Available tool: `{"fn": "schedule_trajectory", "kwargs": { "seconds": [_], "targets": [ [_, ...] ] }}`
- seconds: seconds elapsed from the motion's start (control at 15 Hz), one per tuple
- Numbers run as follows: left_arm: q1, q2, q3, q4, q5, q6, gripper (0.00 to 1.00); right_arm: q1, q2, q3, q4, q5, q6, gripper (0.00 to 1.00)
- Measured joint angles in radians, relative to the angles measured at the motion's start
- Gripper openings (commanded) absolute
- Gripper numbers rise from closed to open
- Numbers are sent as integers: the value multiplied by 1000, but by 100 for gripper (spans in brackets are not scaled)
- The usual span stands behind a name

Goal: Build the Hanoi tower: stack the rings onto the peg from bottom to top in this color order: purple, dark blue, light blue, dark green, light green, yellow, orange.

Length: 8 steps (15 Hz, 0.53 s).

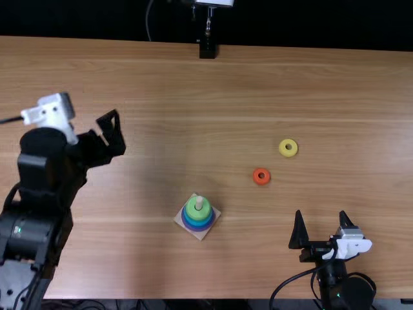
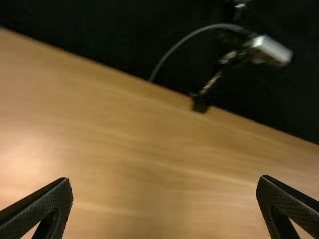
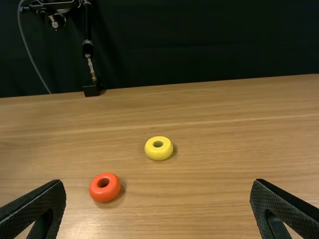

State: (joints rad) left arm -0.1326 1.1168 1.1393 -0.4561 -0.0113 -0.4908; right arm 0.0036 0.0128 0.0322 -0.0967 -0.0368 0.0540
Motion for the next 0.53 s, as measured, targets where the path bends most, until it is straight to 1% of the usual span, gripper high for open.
{"fn": "schedule_trajectory", "kwargs": {
  "seconds": [0.07,0.13,0.2,0.27,0.33,0.4,0.47,0.53],
  "targets": [
    [23,-63,-76,2,21,39,100,0,0,0,0,0,0,100],
    [37,-130,-153,29,46,113,100,0,0,0,0,0,0,100],
    [43,-209,-233,97,68,228,100,0,0,0,0,0,0,100],
    [43,-276,-298,161,78,332,100,0,0,0,0,0,0,100],
    [43,-353,-372,219,83,438,100,0,0,0,0,0,0,100],
    [45,-437,-457,257,83,507,100,0,0,0,0,0,0,100],
    [61,-524,-552,292,82,541,100,0,0,0,0,0,0,100],
    [76,-604,-641,322,70,547,100,0,0,0,0,0,0,100]
  ]
}}
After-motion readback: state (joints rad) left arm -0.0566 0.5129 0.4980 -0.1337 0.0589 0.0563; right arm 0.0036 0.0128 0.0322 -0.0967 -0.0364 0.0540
